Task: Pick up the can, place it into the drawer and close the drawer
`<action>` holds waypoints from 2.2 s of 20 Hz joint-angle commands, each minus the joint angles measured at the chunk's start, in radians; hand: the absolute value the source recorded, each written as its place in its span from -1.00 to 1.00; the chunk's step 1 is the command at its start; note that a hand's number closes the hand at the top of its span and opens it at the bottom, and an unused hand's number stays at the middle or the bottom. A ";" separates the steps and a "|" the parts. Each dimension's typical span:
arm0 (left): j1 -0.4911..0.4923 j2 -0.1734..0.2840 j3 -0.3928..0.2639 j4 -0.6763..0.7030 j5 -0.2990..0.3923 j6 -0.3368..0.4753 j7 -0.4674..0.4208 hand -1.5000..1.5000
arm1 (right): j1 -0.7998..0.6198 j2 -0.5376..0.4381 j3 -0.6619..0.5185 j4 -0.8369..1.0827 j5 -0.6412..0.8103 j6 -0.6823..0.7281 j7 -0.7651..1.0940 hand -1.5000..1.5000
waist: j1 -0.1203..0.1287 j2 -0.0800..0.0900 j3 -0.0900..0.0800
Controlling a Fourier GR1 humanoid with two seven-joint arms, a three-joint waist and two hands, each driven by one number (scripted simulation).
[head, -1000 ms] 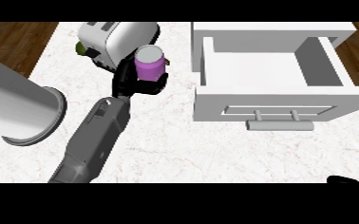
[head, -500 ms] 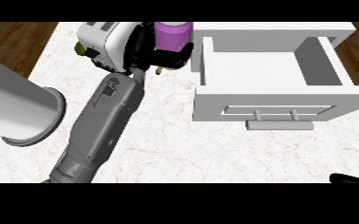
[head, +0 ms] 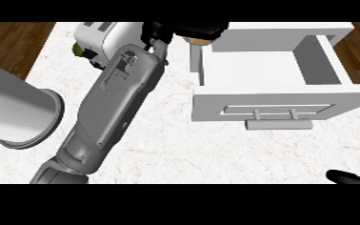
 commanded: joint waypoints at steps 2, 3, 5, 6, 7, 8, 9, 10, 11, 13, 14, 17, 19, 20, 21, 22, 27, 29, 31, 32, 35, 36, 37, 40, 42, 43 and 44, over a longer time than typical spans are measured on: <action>-0.189 -0.005 -0.005 0.167 0.040 0.067 0.015 1.00 | -0.012 -0.033 -0.043 0.028 -0.057 0.031 -0.022 -1.00 | -0.026 0.006 0.001; -0.183 0.000 0.014 0.083 -0.007 0.051 0.114 1.00 | 0.005 0.002 -0.014 -0.013 -0.014 -0.004 0.005 -1.00 | -0.003 0.000 0.000; -0.260 -0.005 0.010 0.179 0.026 0.051 0.099 1.00 | -0.046 -0.034 -0.024 -0.012 -0.024 -0.013 0.064 -1.00 | -0.013 0.003 0.000; -0.280 -0.005 -0.043 0.247 0.075 0.095 0.032 1.00 | -0.094 -0.049 -0.017 0.038 -0.038 -0.004 0.051 -1.00 | -0.029 0.008 0.001; -0.335 -0.005 0.005 0.266 0.051 0.092 0.078 1.00 | -0.073 0.000 0.041 0.015 0.036 -0.034 0.038 -1.00 | -0.020 0.007 0.000; -0.322 -0.006 -0.035 0.286 0.081 0.097 0.064 1.00 | -0.051 -0.022 -0.006 -0.018 -0.022 -0.016 0.058 -1.00 | -0.029 0.006 0.001; -0.369 -0.006 -0.031 0.303 0.078 0.088 0.088 1.00 | -0.095 -0.042 -0.029 0.048 -0.023 -0.015 0.016 -1.00 | -0.026 0.007 0.001; -0.365 -0.006 -0.025 0.331 0.079 0.071 0.062 1.00 | -0.002 0.006 0.012 -0.033 0.001 -0.010 0.023 -1.00 | -0.031 0.006 0.001; -0.353 -0.006 -0.035 0.380 0.096 0.074 -0.019 1.00 | -0.032 -0.043 -0.022 -0.022 -0.036 0.013 0.039 -1.00 | -0.045 0.011 0.001; -0.421 -0.006 -0.042 0.439 0.102 0.087 -0.001 1.00 | -0.067 -0.036 -0.026 0.006 -0.039 -0.008 0.036 -1.00 | -0.048 0.013 0.001; -0.441 -0.006 -0.036 0.417 0.109 0.083 0.060 1.00 | -0.050 -0.031 -0.038 0.026 -0.038 -0.005 0.015 -1.00 | -0.031 0.008 0.001; -0.451 -0.006 -0.086 0.479 0.166 0.117 -0.006 1.00 | -0.096 -0.043 -0.005 -0.005 -0.030 -0.019 0.074 -1.00 | -0.050 0.013 0.001; -0.487 -0.006 -0.116 0.523 0.180 0.133 -0.015 1.00 | -0.082 -0.031 0.003 0.032 -0.021 0.000 0.010 -1.00 | -0.076 0.020 0.003; -0.498 -0.006 -0.152 0.503 0.211 0.161 0.021 1.00 | -0.104 -0.022 0.038 0.029 0.005 -0.015 0.035 -1.00 | -0.067 0.016 0.002; -0.473 -0.006 -0.125 0.551 0.201 0.132 -0.026 1.00 | -0.069 -0.049 -0.020 -0.006 -0.065 0.012 0.046 -1.00 | -0.078 0.018 0.002; -0.498 -0.006 -0.127 0.561 0.191 0.153 -0.043 1.00 | -0.089 -0.050 0.006 -0.033 -0.037 -0.002 0.077 -1.00 | -0.071 0.018 0.002; -0.512 -0.006 -0.170 0.606 0.228 0.251 -0.054 -1.00 | -0.062 0.000 0.062 0.002 0.011 -0.010 0.042 -1.00 | -0.086 0.023 0.003; -0.546 -0.006 -0.168 0.619 0.240 0.266 -0.051 -1.00 | -0.134 -0.037 0.045 0.046 0.016 -0.020 0.059 -1.00 | -0.078 0.025 0.003; -0.503 -0.006 -0.205 0.626 0.250 0.288 -0.080 -1.00 | -0.128 -0.036 0.061 -0.005 0.013 -0.021 0.091 -1.00 | -0.096 0.025 0.003; -0.529 -0.006 -0.207 0.609 0.269 0.302 -0.055 -1.00 | -0.129 -0.058 0.038 0.036 -0.001 0.006 0.052 -1.00 | -0.089 0.021 0.003; -0.531 -0.006 -0.199 0.639 0.273 0.323 -0.109 -1.00 | -0.171 -0.103 0.059 0.038 0.067 0.016 0.045 -1.00 | -0.097 0.033 0.003; -0.544 -0.006 -0.227 0.615 0.294 0.334 -0.070 -1.00 | -0.174 -0.111 0.041 0.041 0.057 0.021 0.026 -1.00 | -0.111 0.029 0.004; -0.552 -0.006 -0.204 0.638 0.298 0.318 -0.085 -1.00 | -0.187 -0.112 0.066 0.029 0.081 0.015 0.046 -1.00 | -0.099 0.031 0.003; -0.530 -0.006 -0.197 0.629 0.339 0.319 -0.104 -1.00 | -0.173 -0.128 0.102 0.060 0.128 0.056 -0.033 -1.00 | -0.105 0.035 0.004; -0.530 -0.006 -0.190 0.627 0.359 0.322 -0.108 -1.00 | -0.263 -0.186 0.100 0.070 0.171 0.052 -0.011 -1.00 | -0.092 0.034 0.002; -0.563 -0.006 -0.174 0.651 0.347 0.308 -0.119 -1.00 | -0.203 -0.164 0.131 0.092 0.234 0.055 -0.088 -1.00 | -0.081 0.037 0.003; -0.521 -0.006 -0.171 0.623 0.370 0.289 -0.147 -1.00 | -0.251 -0.178 0.151 0.090 0.268 0.041 -0.041 -1.00 | -0.065 0.030 0.001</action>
